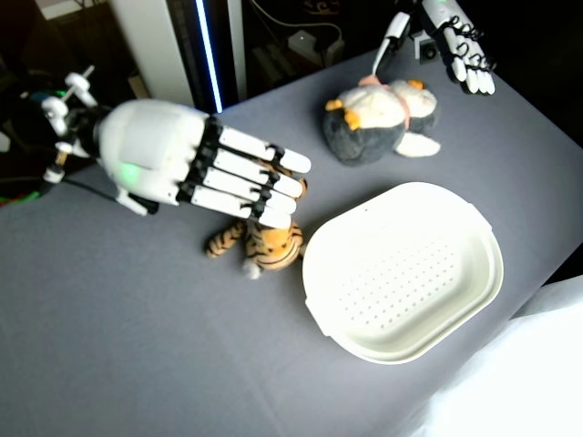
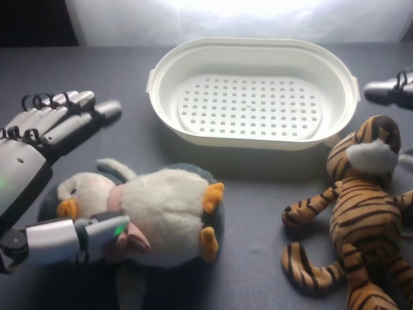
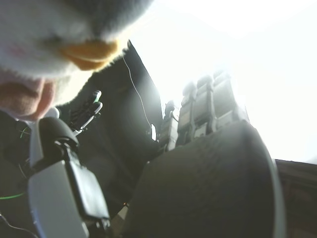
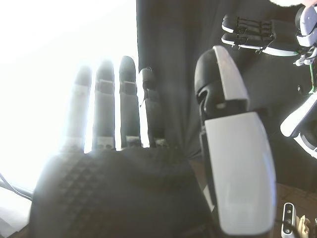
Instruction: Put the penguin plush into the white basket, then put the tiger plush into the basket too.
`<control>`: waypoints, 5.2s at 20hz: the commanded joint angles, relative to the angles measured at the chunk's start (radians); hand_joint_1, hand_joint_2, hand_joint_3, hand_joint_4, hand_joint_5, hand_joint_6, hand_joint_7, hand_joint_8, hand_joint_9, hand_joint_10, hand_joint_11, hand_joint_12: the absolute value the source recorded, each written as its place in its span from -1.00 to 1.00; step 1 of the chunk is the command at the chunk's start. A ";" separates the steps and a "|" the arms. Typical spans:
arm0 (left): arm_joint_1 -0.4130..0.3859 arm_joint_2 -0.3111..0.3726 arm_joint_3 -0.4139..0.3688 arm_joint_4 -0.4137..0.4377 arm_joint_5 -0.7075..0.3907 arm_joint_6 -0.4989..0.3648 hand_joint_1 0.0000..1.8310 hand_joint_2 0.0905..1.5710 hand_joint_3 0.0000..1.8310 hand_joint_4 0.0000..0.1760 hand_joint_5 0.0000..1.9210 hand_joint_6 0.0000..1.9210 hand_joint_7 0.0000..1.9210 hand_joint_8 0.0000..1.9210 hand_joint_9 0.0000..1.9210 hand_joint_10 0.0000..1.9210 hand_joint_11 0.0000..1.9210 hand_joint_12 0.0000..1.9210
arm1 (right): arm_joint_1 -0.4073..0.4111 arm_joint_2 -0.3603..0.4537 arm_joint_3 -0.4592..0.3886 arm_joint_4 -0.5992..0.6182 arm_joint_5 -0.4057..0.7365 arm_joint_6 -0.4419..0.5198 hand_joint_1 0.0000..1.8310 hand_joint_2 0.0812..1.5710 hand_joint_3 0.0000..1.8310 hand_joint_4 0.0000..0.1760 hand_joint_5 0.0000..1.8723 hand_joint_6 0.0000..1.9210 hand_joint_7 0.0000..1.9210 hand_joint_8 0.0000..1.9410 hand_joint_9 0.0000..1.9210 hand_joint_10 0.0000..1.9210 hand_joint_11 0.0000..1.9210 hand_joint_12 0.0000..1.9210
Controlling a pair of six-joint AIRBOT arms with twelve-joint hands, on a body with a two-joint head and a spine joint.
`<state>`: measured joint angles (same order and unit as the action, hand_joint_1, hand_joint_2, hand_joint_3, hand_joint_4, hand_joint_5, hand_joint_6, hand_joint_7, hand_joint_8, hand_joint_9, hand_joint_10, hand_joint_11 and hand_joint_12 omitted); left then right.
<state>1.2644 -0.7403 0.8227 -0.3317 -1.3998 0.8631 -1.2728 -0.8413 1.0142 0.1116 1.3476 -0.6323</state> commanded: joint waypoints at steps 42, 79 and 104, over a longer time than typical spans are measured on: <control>-0.134 -0.006 0.136 -0.001 -0.050 -0.069 0.50 0.37 -1.00 -1.00 0.02 -0.14 0.08 -0.05 -0.08 0.31 -0.28 0.28 | 0.032 -0.022 0.016 0.005 0.085 0.021 -0.03 0.70 -1.00 -1.00 -0.52 -1.00 -0.47 -1.00 -0.41 -1.00 -0.70 -0.18; -0.704 -0.267 0.506 -0.042 0.734 0.323 0.05 0.17 -1.00 0.32 -0.74 -1.00 -0.86 -1.00 -0.91 -1.00 -1.00 -0.69 | 0.014 -0.003 0.015 0.017 0.169 0.034 -0.10 0.59 -1.00 -1.00 -0.64 -1.00 -0.56 -1.00 -0.49 -1.00 -0.76 -0.15; -0.245 0.029 0.064 0.082 0.054 0.112 -0.12 -0.04 -1.00 0.16 -1.00 -1.00 -1.00 -1.00 -1.00 -1.00 -1.00 -1.00 | 0.154 -0.015 0.033 -0.447 -0.486 0.055 0.16 0.29 -0.99 1.00 -0.78 -1.00 -0.79 -1.00 -0.73 -0.99 -0.87 -0.44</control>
<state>1.0275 -0.7158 0.8898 -0.2661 -1.2133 0.9771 -1.1297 -0.8558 1.0443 -0.3607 0.7967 -0.5793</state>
